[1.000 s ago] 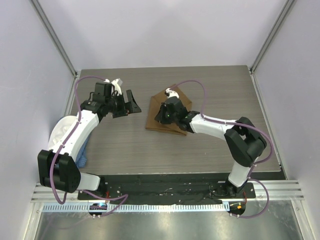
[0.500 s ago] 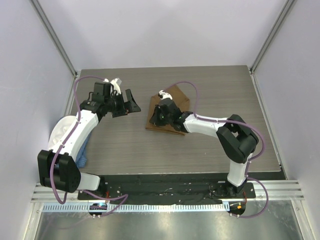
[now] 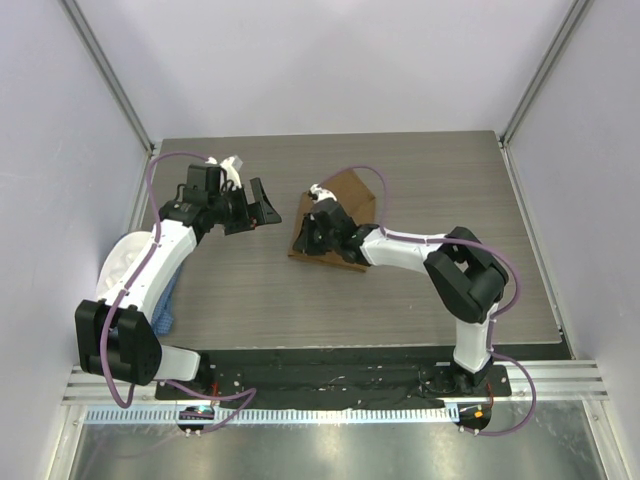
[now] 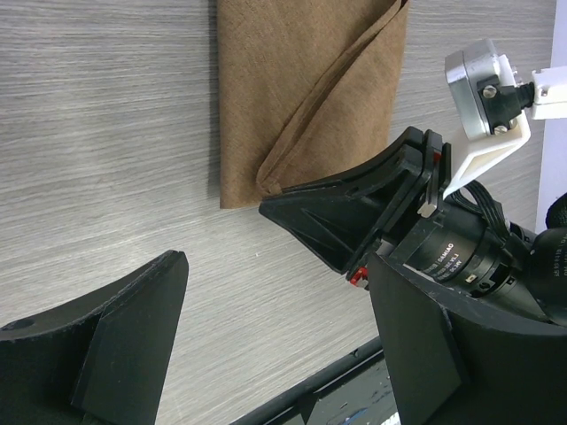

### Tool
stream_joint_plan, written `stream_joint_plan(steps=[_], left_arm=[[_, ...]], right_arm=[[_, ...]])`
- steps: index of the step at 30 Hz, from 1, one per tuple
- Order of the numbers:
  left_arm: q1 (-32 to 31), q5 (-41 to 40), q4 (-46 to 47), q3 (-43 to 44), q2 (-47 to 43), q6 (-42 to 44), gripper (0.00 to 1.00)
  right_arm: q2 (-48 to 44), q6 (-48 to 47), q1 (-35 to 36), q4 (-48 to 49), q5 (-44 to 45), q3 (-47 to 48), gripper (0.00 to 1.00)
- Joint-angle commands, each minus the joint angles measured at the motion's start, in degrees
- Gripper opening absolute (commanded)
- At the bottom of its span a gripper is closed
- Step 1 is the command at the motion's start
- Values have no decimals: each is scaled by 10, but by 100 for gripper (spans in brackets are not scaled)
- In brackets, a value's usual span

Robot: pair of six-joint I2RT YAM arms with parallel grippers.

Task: Fold the napkin, place the utensils inside, and roll it up
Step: Fold the napkin

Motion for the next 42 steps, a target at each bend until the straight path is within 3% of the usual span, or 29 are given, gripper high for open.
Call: stream_joint_plan(steps=[1, 3, 4, 8, 11, 17, 20, 22, 30, 42], left_arm=[[4, 13, 18, -1, -14, -3, 87], [5, 12, 17, -1, -13, -3, 88], [5, 12, 17, -1, -13, -3, 88], [5, -1, 16, -1, -8, -2, 88], [8, -14, 18, -1, -2, -3, 88], [8, -14, 45, -10, 4, -58, 88], [5, -16, 111, -60, -6, -102, 88], [1, -19, 169, -103, -4, -138, 87], [-24, -8, 238, -137, 72, -154, 82], [-34, 16, 336, -156, 164, -184, 65]], right_arm=[[8, -7, 5, 20, -9, 31, 1], [8, -9, 5, 19, -14, 34, 8], [8, -11, 5, 19, -16, 35, 22], [-9, -26, 5, 13, -13, 43, 49], [-38, -53, 5, 2, 0, 47, 58], [-121, -86, -8, -33, 56, 28, 59], [-140, -86, -25, -35, 58, -4, 57], [-141, -87, -39, -35, 34, -18, 54], [-109, -68, -57, -34, 26, -63, 36], [-66, -48, -76, -32, 27, -82, 30]])
